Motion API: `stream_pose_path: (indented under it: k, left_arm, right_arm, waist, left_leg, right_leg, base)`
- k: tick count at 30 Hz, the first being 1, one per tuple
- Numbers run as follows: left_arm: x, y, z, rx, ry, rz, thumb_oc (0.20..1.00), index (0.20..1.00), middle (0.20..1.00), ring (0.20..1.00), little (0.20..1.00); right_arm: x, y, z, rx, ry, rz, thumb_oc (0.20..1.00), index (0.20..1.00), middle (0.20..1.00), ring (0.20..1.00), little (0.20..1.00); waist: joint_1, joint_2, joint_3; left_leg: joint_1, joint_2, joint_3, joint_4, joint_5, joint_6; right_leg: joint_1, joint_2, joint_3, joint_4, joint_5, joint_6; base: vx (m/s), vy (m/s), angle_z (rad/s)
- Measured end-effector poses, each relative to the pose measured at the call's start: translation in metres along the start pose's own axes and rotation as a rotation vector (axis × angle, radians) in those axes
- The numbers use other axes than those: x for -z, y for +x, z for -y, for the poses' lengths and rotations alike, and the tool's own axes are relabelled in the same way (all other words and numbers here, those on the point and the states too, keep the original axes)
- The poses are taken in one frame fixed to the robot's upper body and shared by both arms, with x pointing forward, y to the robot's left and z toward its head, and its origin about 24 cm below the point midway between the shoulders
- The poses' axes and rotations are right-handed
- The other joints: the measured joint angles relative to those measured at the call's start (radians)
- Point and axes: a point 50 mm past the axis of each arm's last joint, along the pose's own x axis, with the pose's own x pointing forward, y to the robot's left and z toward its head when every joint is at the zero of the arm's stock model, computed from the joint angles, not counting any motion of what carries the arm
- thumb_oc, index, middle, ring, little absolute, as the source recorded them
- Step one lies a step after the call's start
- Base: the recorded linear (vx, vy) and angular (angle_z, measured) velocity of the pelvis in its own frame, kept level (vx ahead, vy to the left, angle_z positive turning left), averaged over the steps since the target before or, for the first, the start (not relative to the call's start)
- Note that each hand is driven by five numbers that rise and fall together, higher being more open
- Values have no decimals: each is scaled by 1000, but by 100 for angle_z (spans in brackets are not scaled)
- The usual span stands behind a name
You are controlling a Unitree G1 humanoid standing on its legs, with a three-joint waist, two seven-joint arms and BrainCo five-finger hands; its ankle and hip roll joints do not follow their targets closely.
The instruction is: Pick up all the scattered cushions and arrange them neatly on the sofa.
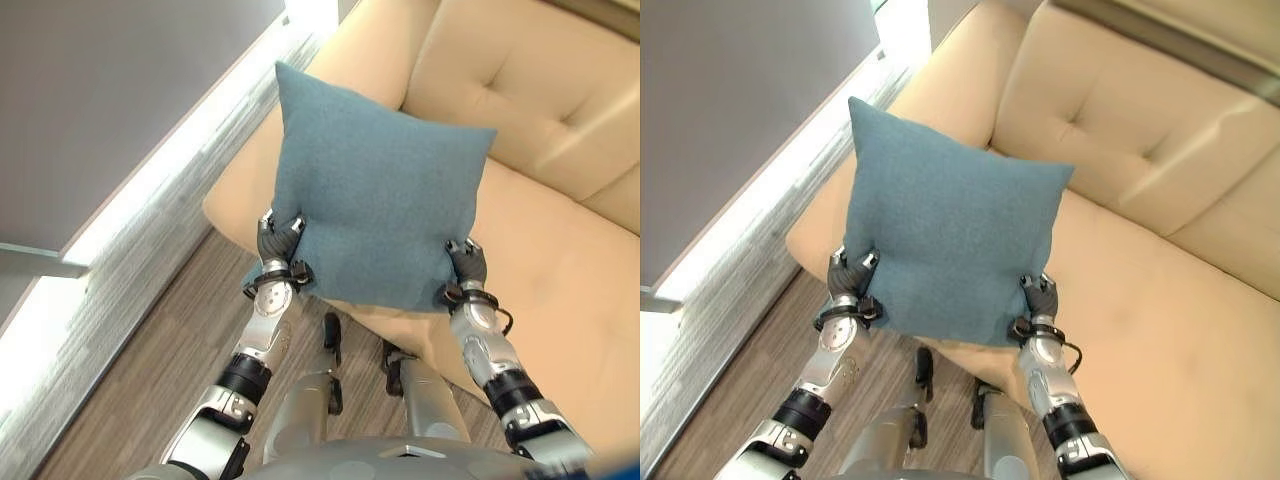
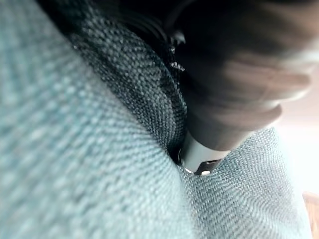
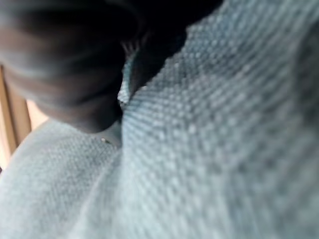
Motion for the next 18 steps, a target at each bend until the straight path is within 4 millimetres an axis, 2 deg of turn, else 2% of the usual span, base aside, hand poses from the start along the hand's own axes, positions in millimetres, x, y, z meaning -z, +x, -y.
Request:
stream_pose_path:
  k: [2,4,5,8,10,11,13,14,15,18]
  left_arm:
    - [11,-6,-2,2,-17,-57,200,200,200,200,200]
    - [9,-3,3,43,-10,-55,200,200,200,200,200]
    - [10,-3,1,50,5,-70,200,200,200,200,200]
    - [16,-3,3,82,21,-103,200,200,200,200,200]
    - [18,-4,-2,77,45,-122,200,200,200,200,200]
    - [19,-4,-7,68,56,-124,200,200,200,200,200]
    - [21,-7,-16,45,69,-135,200,200,200,200,200]
    - [23,-8,-19,39,72,-142,200,200,200,200,200]
    - [24,-9,-19,40,72,-147,200,200,200,200,200]
    - [33,-16,-9,69,55,-182,200,200,200,200,200]
  right_arm:
    - [-2,0,6,-10,-63,10,200,200,200,200,200]
    - [-5,1,11,-13,-110,20,200,200,200,200,200]
    - [-6,1,11,-13,-126,22,200,200,200,200,200]
    - [-7,1,18,9,-138,15,200,200,200,200,200]
    - [-6,1,16,-1,-164,12,200,200,200,200,200]
    - [-4,0,12,-13,-172,7,200,200,200,200,200]
    - [-2,0,9,-29,-182,1,200,200,200,200,200]
    - [-1,-1,7,-39,-188,-3,200,200,200,200,200]
    - [-1,0,9,-36,-191,-5,200,200,200,200,200]
    - [-3,-1,27,2,-246,-5,200,200,200,200,200]
  waist:
    - [-17,30,-35]
    - [-53,17,-81]
    - [-46,12,-88]
    - [-77,31,-104]
    - [-56,24,-102]
    - [-44,20,-101]
    - [-21,14,-99]
    - [-4,12,-94]
    - [-2,9,-83]
    - [4,14,-71]
  left_leg:
    - [66,14,29,-7,-48,23]
    - [75,16,41,2,-60,28]
    - [129,18,90,-33,-63,34]
    - [188,10,123,-61,-71,48]
    - [210,14,179,-63,-73,50]
    - [219,19,202,-63,-76,49]
    - [234,30,241,-63,-84,42]
    - [234,38,254,-63,-86,39]
    - [234,47,251,-62,-86,33]
    - [227,88,211,-43,-76,8]
  right_leg:
    - [61,19,23,-34,12,15]
    - [66,26,52,-57,21,30]
    - [83,42,101,-63,28,37]
    - [119,42,121,-65,32,41]
    - [94,41,116,-29,29,55]
    - [93,32,82,-30,27,56]
    - [84,-14,-54,-26,38,73]
    - [77,-47,-168,-17,41,76]
    - [79,-56,-214,-14,43,65]
    - [121,-7,-216,-44,33,30]
  base:
    - [96,145,-97]
    - [116,189,-61]
    - [73,154,-79]
    - [6,126,-53]
    - [43,42,-60]
    - [20,-32,-68]
    - [-1,-63,-70]
    - [28,-78,-51]
    - [72,-145,-9]
    - [110,-221,25]
